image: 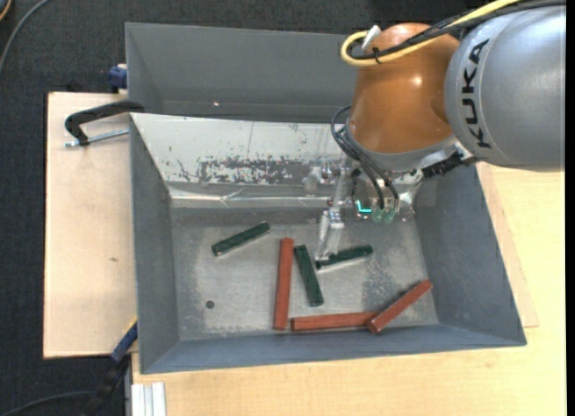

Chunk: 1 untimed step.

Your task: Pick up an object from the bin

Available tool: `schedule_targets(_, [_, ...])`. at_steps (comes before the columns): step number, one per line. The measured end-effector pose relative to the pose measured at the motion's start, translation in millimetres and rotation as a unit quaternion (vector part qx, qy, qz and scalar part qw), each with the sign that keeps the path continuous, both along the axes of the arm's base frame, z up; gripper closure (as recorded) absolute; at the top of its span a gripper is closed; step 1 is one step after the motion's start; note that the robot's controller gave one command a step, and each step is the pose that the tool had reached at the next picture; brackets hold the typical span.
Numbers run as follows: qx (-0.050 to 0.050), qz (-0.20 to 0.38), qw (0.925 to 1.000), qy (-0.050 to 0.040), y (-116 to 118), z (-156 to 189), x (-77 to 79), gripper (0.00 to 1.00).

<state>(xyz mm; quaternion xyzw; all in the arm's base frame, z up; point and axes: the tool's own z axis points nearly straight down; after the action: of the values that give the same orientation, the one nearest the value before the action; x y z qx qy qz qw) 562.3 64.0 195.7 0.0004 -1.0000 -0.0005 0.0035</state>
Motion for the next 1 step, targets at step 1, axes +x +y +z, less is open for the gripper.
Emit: schedule_targets(1, [-0.001,0.064,0.9979,0.0007,-88.8,-129.3,-24.5,0.0])
